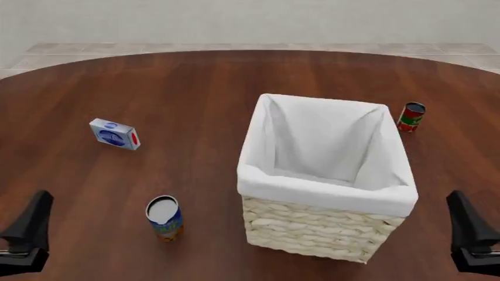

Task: Pick up the tomato sauce, and put it in the basket.

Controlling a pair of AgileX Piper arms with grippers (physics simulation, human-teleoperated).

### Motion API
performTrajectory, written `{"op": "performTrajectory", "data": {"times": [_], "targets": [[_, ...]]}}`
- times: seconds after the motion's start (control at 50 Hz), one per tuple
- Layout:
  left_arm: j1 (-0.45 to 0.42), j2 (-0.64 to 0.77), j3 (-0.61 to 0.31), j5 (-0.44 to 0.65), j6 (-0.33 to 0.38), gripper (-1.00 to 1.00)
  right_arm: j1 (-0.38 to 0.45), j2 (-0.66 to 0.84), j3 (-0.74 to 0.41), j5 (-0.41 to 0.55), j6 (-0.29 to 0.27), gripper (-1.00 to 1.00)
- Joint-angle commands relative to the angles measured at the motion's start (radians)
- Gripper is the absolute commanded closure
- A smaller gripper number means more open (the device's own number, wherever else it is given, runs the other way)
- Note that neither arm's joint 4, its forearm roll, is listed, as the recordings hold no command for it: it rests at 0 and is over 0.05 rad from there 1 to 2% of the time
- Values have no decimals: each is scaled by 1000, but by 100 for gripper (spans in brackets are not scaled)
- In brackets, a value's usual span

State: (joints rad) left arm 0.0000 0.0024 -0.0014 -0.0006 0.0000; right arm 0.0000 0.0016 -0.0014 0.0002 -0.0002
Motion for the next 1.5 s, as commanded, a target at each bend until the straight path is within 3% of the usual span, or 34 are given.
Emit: {"op": "performTrajectory", "data": {"times": [0.02, 0.3, 0.38, 0.42, 0.44, 0.48, 0.5, 0.56, 0.62, 0.76, 1.02, 1.18, 1.5], "targets": [[0, 5, -3, -1, 0, -100, -3, 2, -6, 3, 3, -100], [0, 5, -3, -1, 0, -100, -8, 1, -16, 16, -7, -100], [0, 5, -3, -1, 0, -100, -39, 76, -37, -5, -31, -100], [0, 5, -3, -1, 0, -100, -31, 59, -69, 29, -31, -100], [0, 5, -3, -1, 0, -100, -54, 144, -81, -10, -48, -100], [0, 5, -3, -1, 0, -100, -51, 175, -133, 7, -29, -100], [0, 5, -3, -1, 0, -100, -53, 311, -213, -8, -42, -100], [0, 5, -3, -1, 0, -100, -39, 336, -240, -7, -37, -100], [0, 5, -3, -1, 0, -100, -35, 415, -302, -11, -71, -100], [0, 5, -3, -1, 0, -100, -27, 512, -378, -11, -50, -100], [0, 5, -3, -1, 0, -100, -26, 710, -518, 5, -65, -100], [0, 5, -3, -1, 0, -100, -53, 811, -582, -3, -44, -100], [0, 5, -3, -1, 0, -100, -133, 978, -663, -61, -71, -100]]}}
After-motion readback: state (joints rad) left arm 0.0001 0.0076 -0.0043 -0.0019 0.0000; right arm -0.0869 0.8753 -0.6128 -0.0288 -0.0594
